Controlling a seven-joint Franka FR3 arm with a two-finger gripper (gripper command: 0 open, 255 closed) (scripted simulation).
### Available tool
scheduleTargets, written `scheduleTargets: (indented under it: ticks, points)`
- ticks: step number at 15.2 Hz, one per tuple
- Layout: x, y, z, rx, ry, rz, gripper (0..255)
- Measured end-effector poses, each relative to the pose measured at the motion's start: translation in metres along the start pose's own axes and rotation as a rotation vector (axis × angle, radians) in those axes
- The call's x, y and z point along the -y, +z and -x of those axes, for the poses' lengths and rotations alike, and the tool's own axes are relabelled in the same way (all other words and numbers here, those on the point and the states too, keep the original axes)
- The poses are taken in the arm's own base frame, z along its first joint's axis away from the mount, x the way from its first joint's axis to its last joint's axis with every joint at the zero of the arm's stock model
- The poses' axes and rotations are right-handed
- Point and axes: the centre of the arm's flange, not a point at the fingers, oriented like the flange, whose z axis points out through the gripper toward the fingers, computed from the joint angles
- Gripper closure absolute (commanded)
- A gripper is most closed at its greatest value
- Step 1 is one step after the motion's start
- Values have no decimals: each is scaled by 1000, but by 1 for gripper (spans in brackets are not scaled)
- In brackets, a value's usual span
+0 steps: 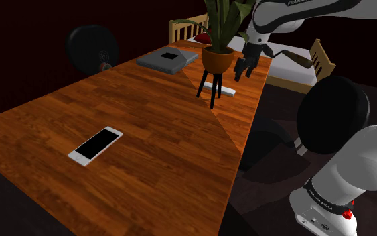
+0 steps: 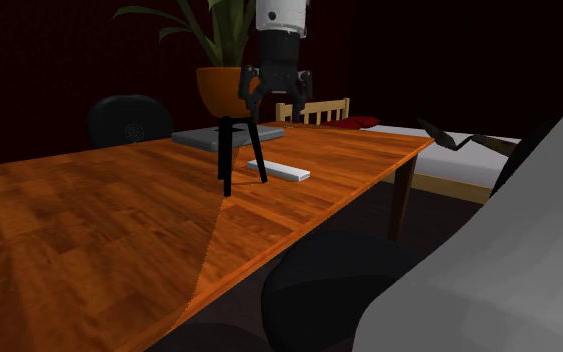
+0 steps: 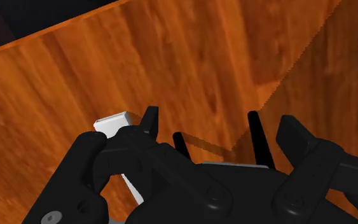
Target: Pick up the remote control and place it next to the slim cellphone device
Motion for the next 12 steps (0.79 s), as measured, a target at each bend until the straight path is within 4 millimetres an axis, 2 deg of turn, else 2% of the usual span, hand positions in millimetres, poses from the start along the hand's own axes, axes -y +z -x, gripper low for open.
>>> scheduleTargets:
  ticks: [3, 6, 9, 12]
  points:
    - [-20, 20, -28, 5, -30, 3, 0]
    - [-33, 38, -60, 11, -60, 7, 0]
    - [-58, 53, -91, 5, -86, 14, 0]
    - [-68, 82, -119, 20, -119, 15, 0]
